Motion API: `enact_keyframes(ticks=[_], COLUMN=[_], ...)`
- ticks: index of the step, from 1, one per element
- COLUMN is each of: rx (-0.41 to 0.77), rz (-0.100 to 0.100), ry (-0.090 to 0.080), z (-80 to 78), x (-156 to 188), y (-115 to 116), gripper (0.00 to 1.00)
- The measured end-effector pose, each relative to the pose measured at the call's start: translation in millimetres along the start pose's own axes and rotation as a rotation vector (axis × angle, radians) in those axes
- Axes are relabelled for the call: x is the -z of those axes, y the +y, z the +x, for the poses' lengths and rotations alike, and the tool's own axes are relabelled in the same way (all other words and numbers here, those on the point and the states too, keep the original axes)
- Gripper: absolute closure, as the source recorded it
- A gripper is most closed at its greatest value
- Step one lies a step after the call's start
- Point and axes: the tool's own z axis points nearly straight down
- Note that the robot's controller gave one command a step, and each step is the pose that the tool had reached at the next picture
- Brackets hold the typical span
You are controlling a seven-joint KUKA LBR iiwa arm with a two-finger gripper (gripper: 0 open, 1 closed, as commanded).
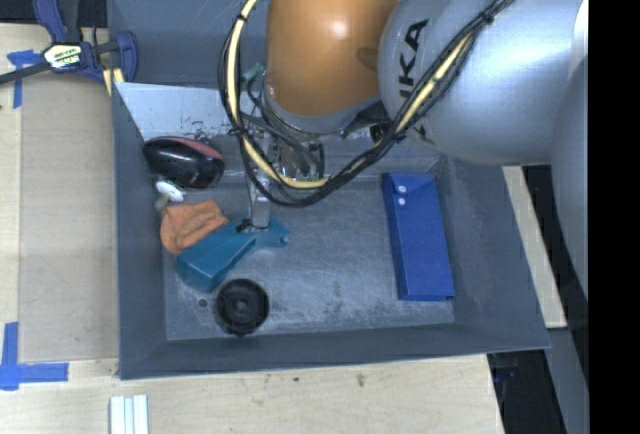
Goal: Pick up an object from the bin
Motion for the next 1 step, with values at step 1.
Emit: enact_keyframes(ticks=[1], rx=[-0.003], rz=[-0.002], ry=[-0.008], z=[-1.1], x=[5.1], y=[-1.0], gripper=[0.00])
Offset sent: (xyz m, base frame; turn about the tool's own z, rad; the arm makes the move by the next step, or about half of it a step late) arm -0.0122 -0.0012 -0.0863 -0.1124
